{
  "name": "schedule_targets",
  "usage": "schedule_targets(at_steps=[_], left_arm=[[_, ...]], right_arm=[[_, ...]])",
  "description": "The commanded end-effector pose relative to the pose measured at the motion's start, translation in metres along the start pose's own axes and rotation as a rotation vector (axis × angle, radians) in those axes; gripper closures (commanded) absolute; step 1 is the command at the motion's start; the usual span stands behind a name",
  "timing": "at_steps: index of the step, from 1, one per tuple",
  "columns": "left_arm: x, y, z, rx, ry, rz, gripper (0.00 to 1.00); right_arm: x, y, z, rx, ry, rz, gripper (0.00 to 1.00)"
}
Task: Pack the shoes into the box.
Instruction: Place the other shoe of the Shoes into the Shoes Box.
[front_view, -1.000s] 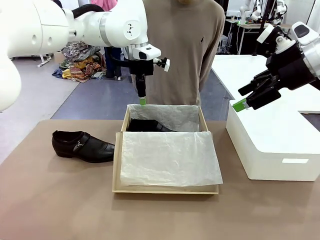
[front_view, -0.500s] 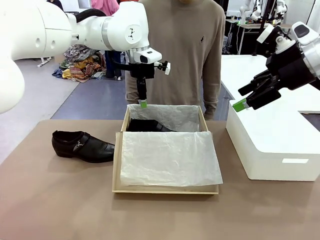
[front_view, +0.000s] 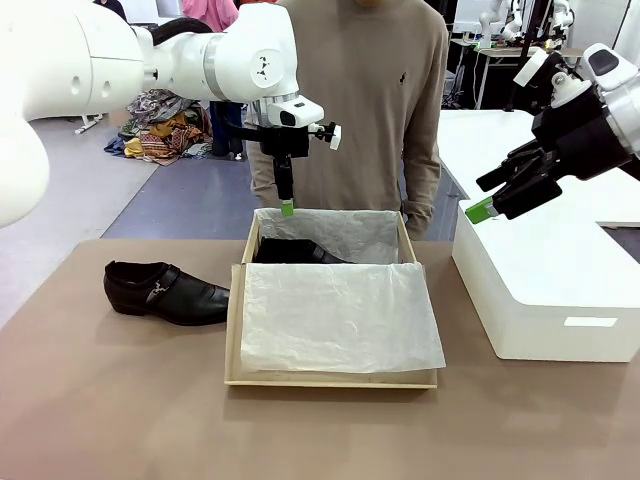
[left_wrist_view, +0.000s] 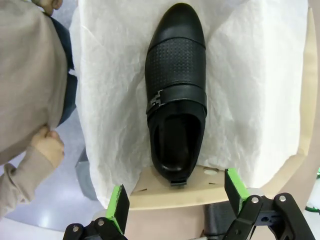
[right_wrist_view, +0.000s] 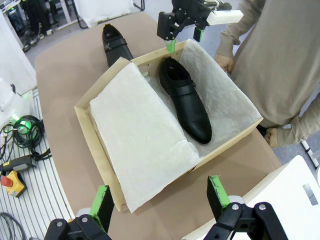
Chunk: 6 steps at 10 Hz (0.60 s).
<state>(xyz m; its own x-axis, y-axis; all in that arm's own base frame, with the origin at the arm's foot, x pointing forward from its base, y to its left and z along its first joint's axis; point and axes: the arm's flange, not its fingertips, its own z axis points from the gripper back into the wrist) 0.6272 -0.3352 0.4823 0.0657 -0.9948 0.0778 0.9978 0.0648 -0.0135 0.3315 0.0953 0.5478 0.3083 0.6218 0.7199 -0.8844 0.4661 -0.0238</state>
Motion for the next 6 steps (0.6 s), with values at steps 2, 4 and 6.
schedule_targets(at_steps=[2, 4, 6], left_arm=[[-0.031, -0.039, 0.037, 0.036, 0.048, -0.1, 0.0], [-0.059, -0.052, 0.052, 0.057, 0.053, -0.149, 0.0], [-0.098, -0.06, 0.066, 0.088, 0.025, -0.193, 0.0]], right_arm=[[0.0, -0.003, -0.001, 0.014, -0.023, 0.015, 0.0], [0.0, -0.003, -0.001, 0.014, -0.023, 0.015, 0.0], [0.0, -0.003, -0.001, 0.014, -0.023, 0.015, 0.0]])
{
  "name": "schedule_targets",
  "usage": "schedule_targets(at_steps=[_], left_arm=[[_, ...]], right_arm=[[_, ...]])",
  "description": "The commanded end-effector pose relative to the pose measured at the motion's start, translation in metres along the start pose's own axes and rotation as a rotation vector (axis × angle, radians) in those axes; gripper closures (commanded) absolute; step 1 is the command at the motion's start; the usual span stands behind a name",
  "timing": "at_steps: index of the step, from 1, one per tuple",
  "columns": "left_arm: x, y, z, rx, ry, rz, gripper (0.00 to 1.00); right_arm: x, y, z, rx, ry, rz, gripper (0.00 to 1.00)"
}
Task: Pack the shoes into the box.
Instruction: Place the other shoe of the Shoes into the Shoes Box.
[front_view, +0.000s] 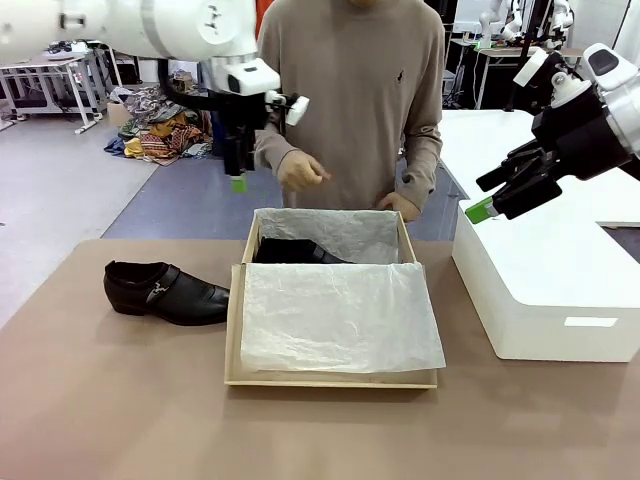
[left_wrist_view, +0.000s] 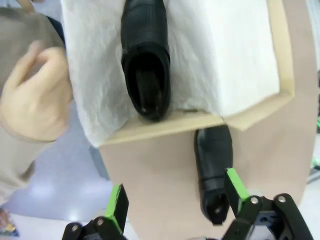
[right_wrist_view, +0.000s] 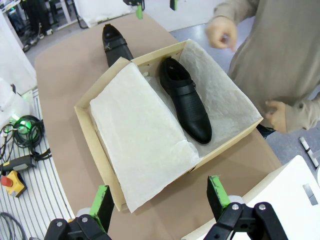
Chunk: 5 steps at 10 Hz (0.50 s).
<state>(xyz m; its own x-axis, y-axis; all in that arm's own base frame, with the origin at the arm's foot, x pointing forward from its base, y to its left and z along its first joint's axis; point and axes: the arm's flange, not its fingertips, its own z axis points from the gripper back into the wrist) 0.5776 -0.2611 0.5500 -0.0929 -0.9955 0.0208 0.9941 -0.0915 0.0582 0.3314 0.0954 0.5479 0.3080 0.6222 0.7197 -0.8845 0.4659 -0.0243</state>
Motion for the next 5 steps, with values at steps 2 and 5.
schedule_targets(at_steps=[2, 5], left_arm=[[-0.056, -0.034, 0.003, 0.034, -0.068, -0.022, 0.0], [-0.1, -0.058, 0.0, 0.036, -0.086, 0.096, 0.0]], right_arm=[[0.0, -0.003, -0.001, 0.014, -0.023, 0.014, 0.0], [0.0, -0.003, -0.001, 0.014, -0.023, 0.014, 0.0]])
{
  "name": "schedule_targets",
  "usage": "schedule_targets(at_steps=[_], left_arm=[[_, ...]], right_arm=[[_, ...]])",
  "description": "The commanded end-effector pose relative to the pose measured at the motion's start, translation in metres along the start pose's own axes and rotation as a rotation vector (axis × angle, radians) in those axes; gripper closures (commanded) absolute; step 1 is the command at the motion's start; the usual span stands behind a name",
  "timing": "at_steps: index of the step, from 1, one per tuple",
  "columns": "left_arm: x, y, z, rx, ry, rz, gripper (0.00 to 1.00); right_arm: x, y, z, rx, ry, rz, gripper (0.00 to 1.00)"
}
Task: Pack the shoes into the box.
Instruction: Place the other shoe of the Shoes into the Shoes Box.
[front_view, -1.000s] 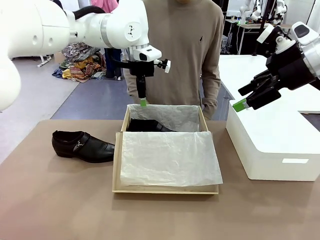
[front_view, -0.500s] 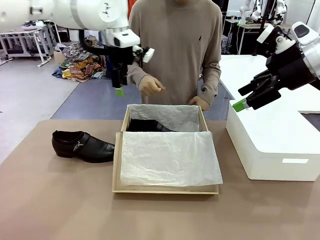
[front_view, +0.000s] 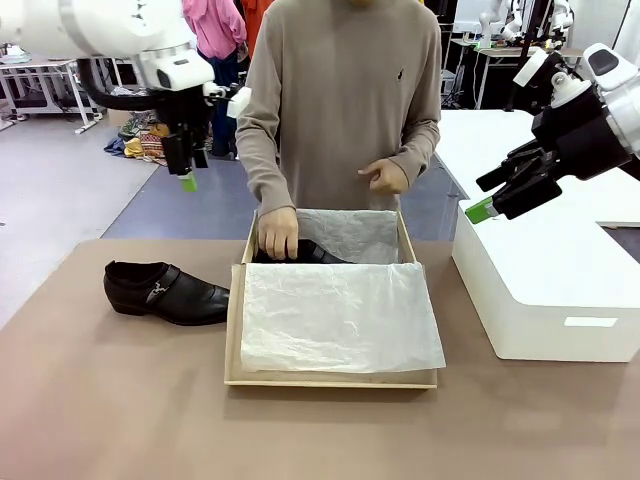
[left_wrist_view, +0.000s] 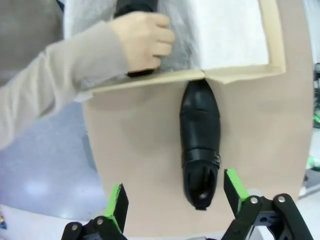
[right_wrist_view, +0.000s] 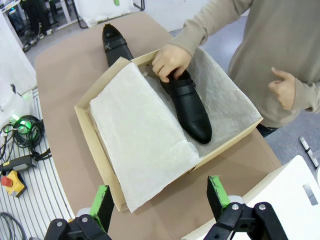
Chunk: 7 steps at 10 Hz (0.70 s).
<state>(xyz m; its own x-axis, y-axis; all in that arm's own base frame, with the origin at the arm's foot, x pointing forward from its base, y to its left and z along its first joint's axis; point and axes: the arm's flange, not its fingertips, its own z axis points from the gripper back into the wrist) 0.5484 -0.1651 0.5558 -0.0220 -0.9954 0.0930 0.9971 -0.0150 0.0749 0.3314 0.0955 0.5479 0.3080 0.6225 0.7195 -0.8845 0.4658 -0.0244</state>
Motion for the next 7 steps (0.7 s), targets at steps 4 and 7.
schedule_targets(at_steps=[4, 7], left_arm=[[-0.038, -0.025, -0.023, -0.004, 0.001, 0.033, 0.0], [-0.034, -0.021, -0.021, -0.018, 0.013, 0.053, 0.0]], right_arm=[[0.0, -0.003, -0.001, 0.014, -0.024, 0.014, 0.0], [0.0, -0.003, -0.001, 0.014, -0.024, 0.014, 0.0]])
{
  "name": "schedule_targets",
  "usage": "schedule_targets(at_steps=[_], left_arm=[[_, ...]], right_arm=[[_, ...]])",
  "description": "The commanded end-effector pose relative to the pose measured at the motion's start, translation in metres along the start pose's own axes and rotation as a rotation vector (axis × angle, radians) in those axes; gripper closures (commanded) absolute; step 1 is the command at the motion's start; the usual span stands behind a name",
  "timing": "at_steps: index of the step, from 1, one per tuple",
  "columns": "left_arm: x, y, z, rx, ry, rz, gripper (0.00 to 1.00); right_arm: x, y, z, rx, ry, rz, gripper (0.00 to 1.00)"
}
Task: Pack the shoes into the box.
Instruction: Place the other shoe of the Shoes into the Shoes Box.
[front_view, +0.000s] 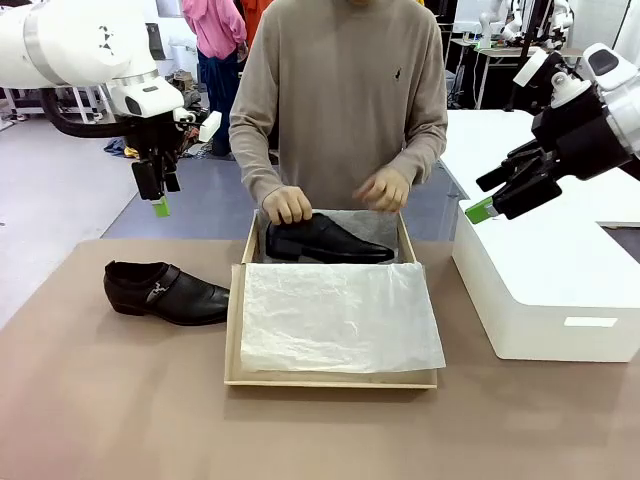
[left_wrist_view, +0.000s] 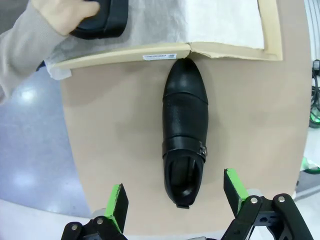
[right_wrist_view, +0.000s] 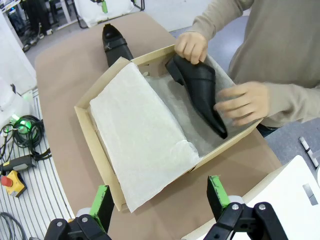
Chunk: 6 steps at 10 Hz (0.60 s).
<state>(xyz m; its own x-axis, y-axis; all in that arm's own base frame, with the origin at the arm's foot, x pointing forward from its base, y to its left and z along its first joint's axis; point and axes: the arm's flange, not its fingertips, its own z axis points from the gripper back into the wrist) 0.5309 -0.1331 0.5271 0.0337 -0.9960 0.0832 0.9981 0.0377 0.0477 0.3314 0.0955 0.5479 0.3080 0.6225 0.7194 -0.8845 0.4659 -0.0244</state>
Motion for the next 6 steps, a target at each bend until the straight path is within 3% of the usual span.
schedule_targets(at_steps=[1, 6], left_arm=[[0.0002, -0.001, 0.0035, 0.004, -0.001, -0.002, 0.0], [0.0002, -0.001, 0.0035, 0.004, -0.001, -0.002, 0.0]], right_arm=[[0.0003, -0.0033, -0.0009, 0.014, -0.024, 0.014, 0.0], [0.0003, -0.0033, -0.0009, 0.014, -0.024, 0.014, 0.0]])
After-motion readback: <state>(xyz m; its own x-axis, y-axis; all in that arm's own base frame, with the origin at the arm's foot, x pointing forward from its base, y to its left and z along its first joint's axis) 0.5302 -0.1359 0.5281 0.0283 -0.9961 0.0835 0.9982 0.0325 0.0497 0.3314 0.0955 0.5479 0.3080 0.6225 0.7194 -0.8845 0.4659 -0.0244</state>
